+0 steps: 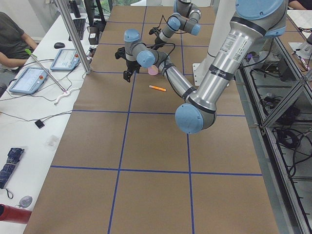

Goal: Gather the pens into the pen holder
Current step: 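Carry the purple marker over the pink cup and release it, then grasp the orange marker with the left gripper while the right arm withdraws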

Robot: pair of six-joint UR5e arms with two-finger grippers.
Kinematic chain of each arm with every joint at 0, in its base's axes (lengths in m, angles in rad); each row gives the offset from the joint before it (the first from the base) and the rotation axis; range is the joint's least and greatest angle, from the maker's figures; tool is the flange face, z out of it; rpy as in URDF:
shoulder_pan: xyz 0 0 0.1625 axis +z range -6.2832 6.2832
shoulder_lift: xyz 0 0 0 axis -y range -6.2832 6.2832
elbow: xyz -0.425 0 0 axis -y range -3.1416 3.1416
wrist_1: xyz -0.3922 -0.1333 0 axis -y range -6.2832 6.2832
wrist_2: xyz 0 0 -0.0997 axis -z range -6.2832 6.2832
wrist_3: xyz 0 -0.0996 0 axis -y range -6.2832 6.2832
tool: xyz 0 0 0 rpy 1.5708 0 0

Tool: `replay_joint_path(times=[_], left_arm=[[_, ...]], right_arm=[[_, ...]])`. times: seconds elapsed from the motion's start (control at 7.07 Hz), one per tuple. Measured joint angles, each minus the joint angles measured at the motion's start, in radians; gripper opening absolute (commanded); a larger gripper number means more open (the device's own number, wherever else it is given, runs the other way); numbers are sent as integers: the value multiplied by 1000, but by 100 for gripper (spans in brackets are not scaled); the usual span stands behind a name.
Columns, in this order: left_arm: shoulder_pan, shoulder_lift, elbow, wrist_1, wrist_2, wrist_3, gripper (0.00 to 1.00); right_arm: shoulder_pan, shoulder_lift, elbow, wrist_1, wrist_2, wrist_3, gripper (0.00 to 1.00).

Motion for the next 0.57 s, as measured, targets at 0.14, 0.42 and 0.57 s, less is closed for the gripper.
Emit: replay_joint_path(times=[0.14, 0.42, 0.57], left_arm=[[27, -14, -1, 5, 2, -43, 99], [120, -42, 0, 47, 15, -126, 98], [176, -55, 10, 83, 43, -148, 98]], right_arm=[[2, -38, 53, 0, 21, -41, 100], [79, -153, 202, 0, 183, -226, 100], [182, -207, 232, 1, 340, -350, 100]])
